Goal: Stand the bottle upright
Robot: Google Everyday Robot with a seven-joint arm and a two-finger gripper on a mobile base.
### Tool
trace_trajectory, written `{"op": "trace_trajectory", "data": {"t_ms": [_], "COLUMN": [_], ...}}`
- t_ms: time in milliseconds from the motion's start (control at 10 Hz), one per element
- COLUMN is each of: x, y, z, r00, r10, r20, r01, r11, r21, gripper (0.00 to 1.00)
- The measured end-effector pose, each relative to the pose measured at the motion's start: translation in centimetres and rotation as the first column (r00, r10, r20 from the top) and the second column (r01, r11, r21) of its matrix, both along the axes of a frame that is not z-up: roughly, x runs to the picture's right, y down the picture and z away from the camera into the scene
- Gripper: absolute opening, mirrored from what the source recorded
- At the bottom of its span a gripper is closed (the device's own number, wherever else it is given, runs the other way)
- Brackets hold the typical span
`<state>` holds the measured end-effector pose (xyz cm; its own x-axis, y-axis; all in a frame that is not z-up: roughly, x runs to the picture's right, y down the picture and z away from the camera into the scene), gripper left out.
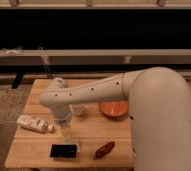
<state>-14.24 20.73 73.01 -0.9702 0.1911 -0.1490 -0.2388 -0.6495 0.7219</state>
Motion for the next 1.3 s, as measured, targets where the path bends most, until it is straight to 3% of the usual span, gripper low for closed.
{"op": "trace_trajectory", "data": {"t_ms": [600, 900, 1100, 1300], "x": [0.0, -1.4, -2.9, -3.3], "y": [-0.1, -0.2, -0.1, -0.7], "z": [0.1, 3.6, 6.3, 7.4], "r00": [1.000, 0.993, 0.979, 0.963], "r10": [0.003, 0.050, 0.085, 0.120], "r20": [-0.008, -0.103, -0.188, -0.243], "r01": [-0.003, -0.047, -0.078, -0.110], "r11": [1.0000, 0.9982, 0.9959, 0.9925], "r21": [0.006, 0.036, 0.045, 0.052], "gripper": [0.70, 0.70, 0.70, 0.70]}}
